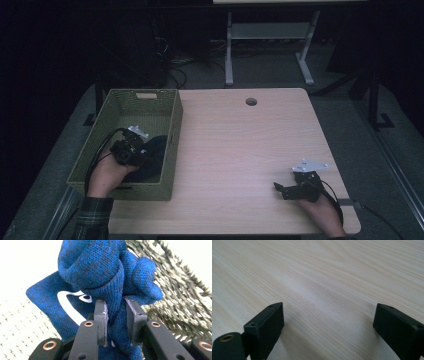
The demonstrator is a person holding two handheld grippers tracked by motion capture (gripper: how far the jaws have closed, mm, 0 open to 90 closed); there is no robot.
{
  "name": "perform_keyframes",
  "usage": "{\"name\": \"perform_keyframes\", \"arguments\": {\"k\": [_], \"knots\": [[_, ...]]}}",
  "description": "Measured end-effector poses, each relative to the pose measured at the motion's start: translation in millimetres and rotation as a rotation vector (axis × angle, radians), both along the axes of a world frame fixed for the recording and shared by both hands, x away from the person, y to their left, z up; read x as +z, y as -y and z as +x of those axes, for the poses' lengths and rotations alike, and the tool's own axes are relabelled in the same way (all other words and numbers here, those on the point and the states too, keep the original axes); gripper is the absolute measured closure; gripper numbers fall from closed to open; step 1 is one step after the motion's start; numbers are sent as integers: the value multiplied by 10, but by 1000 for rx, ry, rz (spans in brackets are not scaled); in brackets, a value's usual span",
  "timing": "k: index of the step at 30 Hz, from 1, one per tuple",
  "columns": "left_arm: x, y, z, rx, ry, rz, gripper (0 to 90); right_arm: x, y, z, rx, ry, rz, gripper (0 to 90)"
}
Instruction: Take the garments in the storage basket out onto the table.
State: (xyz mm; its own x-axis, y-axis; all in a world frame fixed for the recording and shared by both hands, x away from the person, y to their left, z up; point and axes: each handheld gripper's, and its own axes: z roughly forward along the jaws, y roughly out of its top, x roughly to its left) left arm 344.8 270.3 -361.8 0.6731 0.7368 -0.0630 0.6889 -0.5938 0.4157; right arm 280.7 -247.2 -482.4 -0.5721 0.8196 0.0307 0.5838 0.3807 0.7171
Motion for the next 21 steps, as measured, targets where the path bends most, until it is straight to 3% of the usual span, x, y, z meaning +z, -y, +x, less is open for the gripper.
{"name": "perform_keyframes", "arguments": {"k": [6,14,21], "knots": [[143,-71,26,8,12,-26,729,1,-2,-1,-4,-3,2,94],[396,-121,102,1,47,-30,731,0,7,10,-14,1,-3,95],[542,-144,147,2,55,-36,734,-1,8,11,-15,1,-3,95]]}}
